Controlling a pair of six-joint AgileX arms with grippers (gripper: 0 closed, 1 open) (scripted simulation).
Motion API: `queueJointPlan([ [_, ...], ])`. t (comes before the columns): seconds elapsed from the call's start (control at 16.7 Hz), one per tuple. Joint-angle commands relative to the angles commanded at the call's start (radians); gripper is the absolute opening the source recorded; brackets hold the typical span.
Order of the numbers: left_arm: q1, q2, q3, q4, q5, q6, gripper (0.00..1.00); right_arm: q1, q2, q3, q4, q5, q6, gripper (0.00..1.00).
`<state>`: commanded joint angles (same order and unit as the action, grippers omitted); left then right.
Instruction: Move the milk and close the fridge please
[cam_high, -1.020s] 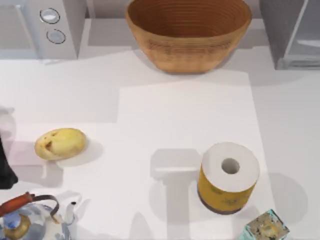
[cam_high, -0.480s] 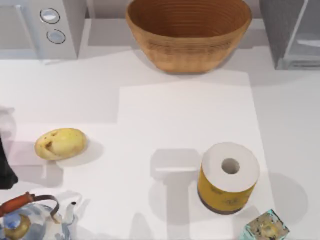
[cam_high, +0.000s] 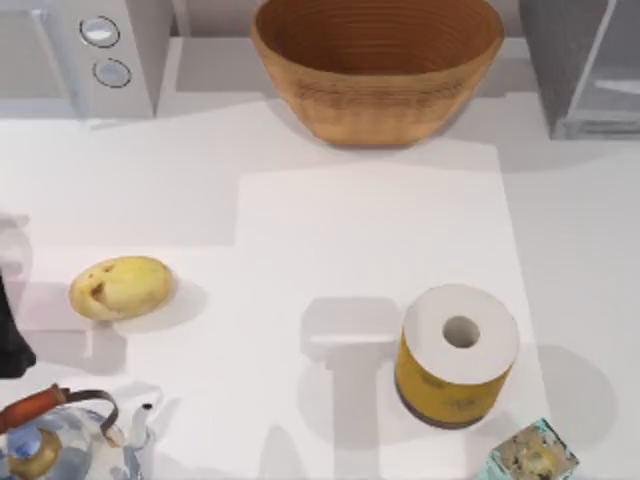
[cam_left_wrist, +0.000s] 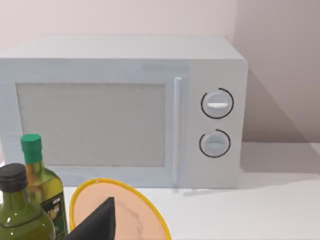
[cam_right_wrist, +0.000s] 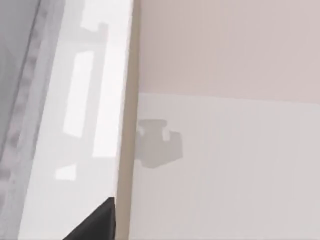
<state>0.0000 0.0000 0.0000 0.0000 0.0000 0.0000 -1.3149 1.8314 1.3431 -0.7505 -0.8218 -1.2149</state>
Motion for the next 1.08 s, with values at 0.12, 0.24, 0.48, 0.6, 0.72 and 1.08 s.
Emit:
queueJointPlan([
  [0.12,0.0,0.0,0.0,0.0,0.0,0.0,1.0,0.094,0.009,-0.014,0.12,0.034,0.158,1.0],
  [0.24,0.0,0.0,0.0,0.0,0.0,0.0,1.0,0.181,0.011,-0.026,0.227,0.061,0.304,1.0],
  [0.48,0.0,0.0,0.0,0.0,0.0,0.0,1.0,0.325,0.004,-0.043,0.396,0.084,0.517,1.0],
  [0.6,0.0,0.0,0.0,0.0,0.0,0.0,1.0,0.37,0.0,-0.047,0.444,0.082,0.569,1.0],
  [0.72,0.0,0.0,0.0,0.0,0.0,0.0,1.0,0.386,-0.001,-0.048,0.461,0.079,0.585,1.0],
  [1.08,0.0,0.0,0.0,0.0,0.0,0.0,1.0,0.387,-0.004,-0.051,0.467,0.091,0.593,1.0],
])
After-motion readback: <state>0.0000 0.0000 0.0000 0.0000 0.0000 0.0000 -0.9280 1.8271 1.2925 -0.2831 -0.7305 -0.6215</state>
